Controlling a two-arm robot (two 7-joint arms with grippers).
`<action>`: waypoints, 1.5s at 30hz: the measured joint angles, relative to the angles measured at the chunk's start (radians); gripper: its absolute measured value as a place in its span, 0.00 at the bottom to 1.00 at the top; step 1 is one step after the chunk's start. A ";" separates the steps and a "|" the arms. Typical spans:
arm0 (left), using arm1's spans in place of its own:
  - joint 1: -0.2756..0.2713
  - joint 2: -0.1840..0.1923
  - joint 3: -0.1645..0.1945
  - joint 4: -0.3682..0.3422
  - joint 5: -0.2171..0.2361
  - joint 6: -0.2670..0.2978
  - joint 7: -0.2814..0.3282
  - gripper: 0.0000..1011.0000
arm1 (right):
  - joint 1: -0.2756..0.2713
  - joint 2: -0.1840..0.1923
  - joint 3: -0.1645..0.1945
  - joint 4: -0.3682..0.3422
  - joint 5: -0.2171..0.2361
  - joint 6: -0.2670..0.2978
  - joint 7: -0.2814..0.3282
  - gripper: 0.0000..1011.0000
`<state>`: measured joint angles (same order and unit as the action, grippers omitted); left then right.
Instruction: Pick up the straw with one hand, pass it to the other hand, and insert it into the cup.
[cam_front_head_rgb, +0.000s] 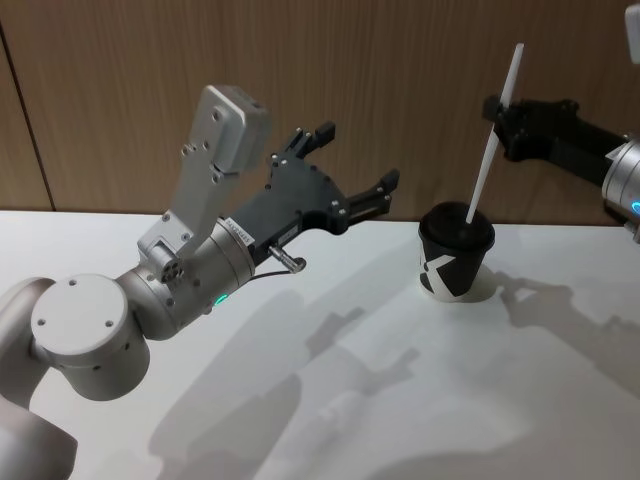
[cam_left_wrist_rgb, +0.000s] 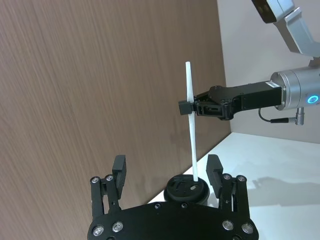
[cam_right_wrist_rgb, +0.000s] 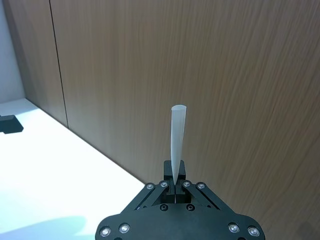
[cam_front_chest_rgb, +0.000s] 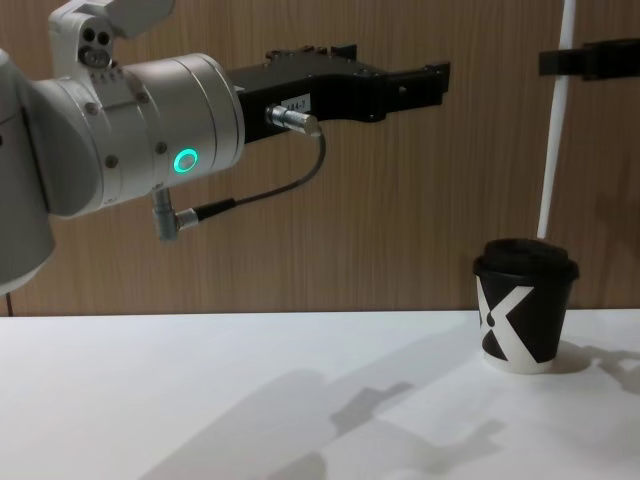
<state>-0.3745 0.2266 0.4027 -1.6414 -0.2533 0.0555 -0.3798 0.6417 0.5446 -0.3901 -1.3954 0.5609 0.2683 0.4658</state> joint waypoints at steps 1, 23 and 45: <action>0.000 0.000 0.000 0.000 0.000 0.000 0.000 0.99 | 0.000 -0.001 -0.001 0.003 -0.001 0.000 0.001 0.01; 0.000 0.000 0.000 0.000 0.000 0.000 0.000 0.99 | 0.019 -0.016 -0.014 0.059 -0.015 -0.017 0.025 0.01; 0.000 0.000 0.000 0.000 0.000 0.000 0.000 0.99 | 0.031 -0.023 -0.025 0.092 -0.039 -0.038 0.050 0.08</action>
<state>-0.3745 0.2266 0.4027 -1.6414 -0.2533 0.0555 -0.3797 0.6723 0.5214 -0.4150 -1.3030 0.5217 0.2300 0.5157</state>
